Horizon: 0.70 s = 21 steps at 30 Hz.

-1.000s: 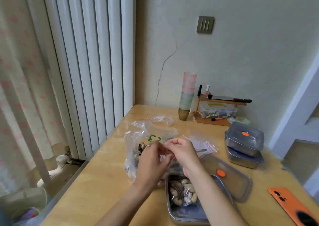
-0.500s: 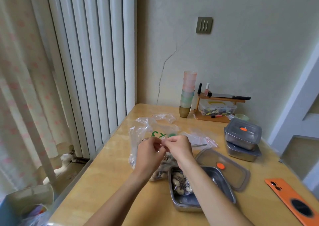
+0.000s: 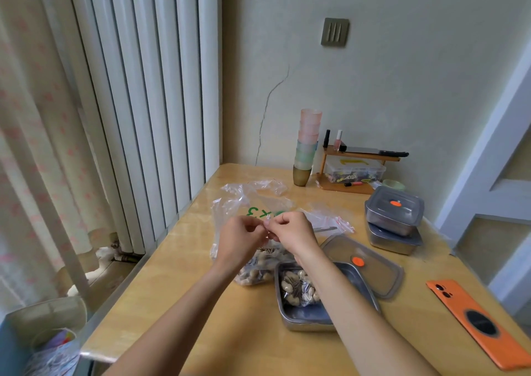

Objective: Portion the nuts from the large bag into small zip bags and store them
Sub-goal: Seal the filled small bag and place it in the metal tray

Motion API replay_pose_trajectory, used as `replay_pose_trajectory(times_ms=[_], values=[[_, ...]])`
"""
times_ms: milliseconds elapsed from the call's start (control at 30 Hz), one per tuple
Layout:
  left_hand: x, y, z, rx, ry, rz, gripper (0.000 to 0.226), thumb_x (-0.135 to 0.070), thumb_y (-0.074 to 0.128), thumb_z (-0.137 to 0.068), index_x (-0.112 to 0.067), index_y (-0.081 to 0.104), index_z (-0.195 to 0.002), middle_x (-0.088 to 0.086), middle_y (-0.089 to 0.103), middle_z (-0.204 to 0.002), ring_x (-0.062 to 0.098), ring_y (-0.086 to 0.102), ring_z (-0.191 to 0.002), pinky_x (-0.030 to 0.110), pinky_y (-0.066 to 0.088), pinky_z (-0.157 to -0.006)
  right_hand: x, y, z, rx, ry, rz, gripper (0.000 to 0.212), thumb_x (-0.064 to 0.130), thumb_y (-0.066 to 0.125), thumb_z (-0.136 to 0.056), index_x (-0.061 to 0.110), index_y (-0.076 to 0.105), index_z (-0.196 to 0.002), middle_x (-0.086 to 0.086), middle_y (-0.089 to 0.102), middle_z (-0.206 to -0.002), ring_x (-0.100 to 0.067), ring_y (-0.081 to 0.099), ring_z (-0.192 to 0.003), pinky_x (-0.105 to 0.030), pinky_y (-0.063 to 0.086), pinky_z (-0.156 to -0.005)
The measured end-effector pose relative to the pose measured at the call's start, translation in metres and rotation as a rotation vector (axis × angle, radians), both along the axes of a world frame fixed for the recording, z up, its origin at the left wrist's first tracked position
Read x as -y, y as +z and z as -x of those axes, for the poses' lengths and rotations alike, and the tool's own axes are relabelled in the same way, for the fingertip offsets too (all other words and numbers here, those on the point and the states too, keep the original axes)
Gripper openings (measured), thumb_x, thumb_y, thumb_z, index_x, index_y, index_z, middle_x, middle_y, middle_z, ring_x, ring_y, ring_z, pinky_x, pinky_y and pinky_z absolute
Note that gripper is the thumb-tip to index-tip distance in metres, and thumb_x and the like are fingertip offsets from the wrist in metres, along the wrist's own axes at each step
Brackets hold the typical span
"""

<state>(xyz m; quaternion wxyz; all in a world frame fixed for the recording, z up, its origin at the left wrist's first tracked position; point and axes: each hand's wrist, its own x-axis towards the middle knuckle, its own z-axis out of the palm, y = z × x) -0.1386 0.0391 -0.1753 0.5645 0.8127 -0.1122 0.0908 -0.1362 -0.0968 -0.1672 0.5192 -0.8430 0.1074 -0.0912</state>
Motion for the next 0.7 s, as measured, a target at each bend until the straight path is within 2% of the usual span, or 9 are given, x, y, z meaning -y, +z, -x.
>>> replay_pose_trajectory(times_ms=[100, 233, 367, 433, 467, 533, 600, 700], values=[[-0.003, 0.001, -0.001, -0.038, -0.003, 0.028, 0.022, -0.005, 0.064, -0.087, -0.017, 0.08, -0.077, 0.002, 0.075, -0.064, 0.022, 0.075, -0.064, 0.048, 0.064, -0.071, 0.0, 0.002, 0.0, -0.012, 0.011, 0.009, 0.034, 0.025, 0.076, -0.09, 0.017, 0.072, -0.057, 0.007, 0.068, -0.059, -0.012, 0.063, -0.066, -0.032, 0.055, -0.07], [-0.005, -0.001, -0.004, -0.046, -0.009, 0.036, 0.02, -0.003, 0.063, -0.085, -0.013, 0.079, -0.077, 0.006, 0.075, -0.066, 0.024, 0.076, -0.065, 0.054, 0.064, -0.071, -0.001, 0.004, -0.001, -0.027, 0.033, 0.014, 0.033, 0.024, 0.074, -0.089, 0.015, 0.074, -0.058, 0.004, 0.071, -0.06, -0.013, 0.065, -0.067, -0.039, 0.061, -0.077], [-0.006, -0.003, -0.006, 0.017, -0.096, -0.097, 0.002, -0.013, 0.076, -0.085, -0.013, 0.077, -0.087, -0.001, 0.077, -0.07, 0.011, 0.074, -0.064, 0.031, 0.062, -0.065, 0.005, 0.003, -0.002, -0.017, 0.041, 0.02, 0.023, 0.022, 0.078, -0.09, 0.016, 0.078, -0.068, 0.0, 0.077, -0.075, -0.018, 0.072, -0.073, -0.05, 0.064, -0.081], [-0.008, -0.003, -0.008, 0.035, -0.13, -0.148, 0.011, -0.021, 0.084, -0.084, -0.013, 0.078, -0.089, -0.002, 0.077, -0.072, 0.007, 0.074, -0.064, 0.019, 0.056, -0.059, 0.009, 0.004, -0.001, -0.019, 0.057, 0.053, 0.019, 0.022, 0.079, -0.091, 0.02, 0.079, -0.072, 0.001, 0.077, -0.079, -0.017, 0.073, -0.077, -0.047, 0.064, -0.083], [-0.009, -0.002, -0.008, 0.03, -0.134, -0.152, 0.014, -0.022, 0.085, -0.083, -0.011, 0.079, -0.089, -0.001, 0.077, -0.071, 0.008, 0.074, -0.065, 0.018, 0.055, -0.058, 0.011, 0.004, 0.0, -0.022, 0.072, 0.068, 0.018, 0.021, 0.078, -0.091, 0.021, 0.079, -0.073, 0.002, 0.078, -0.08, -0.015, 0.073, -0.078, -0.045, 0.064, -0.084], [-0.011, 0.0, -0.01, -0.021, -0.15, -0.093, 0.012, -0.019, 0.084, -0.085, -0.008, 0.08, -0.089, 0.004, 0.077, -0.071, 0.017, 0.076, -0.068, 0.026, 0.062, -0.065, 0.014, 0.006, 0.001, -0.023, 0.106, 0.096, 0.017, 0.023, 0.078, -0.092, 0.023, 0.078, -0.075, 0.004, 0.078, -0.082, -0.014, 0.074, -0.082, -0.044, 0.063, -0.087], [-0.014, 0.001, -0.013, -0.1, -0.171, 0.024, 0.008, -0.012, 0.08, -0.088, -0.004, 0.081, -0.087, 0.013, 0.077, -0.074, 0.03, 0.076, -0.073, 0.045, 0.065, -0.078, 0.015, 0.009, 0.002, -0.021, 0.132, 0.094, 0.019, 0.028, 0.076, -0.093, 0.022, 0.078, -0.075, 0.004, 0.079, -0.078, -0.017, 0.076, -0.084, -0.046, 0.062, -0.09], [-0.014, 0.001, -0.014, -0.175, -0.168, 0.117, 0.011, -0.004, 0.073, -0.089, 0.002, 0.08, -0.082, 0.024, 0.075, -0.078, 0.031, 0.068, -0.071, 0.055, 0.06, -0.083, 0.015, 0.011, 0.004, -0.004, 0.135, 0.078, 0.02, 0.028, 0.075, -0.092, 0.019, 0.078, -0.074, 0.002, 0.078, -0.071, -0.016, 0.077, -0.081, -0.046, 0.062, -0.091]])
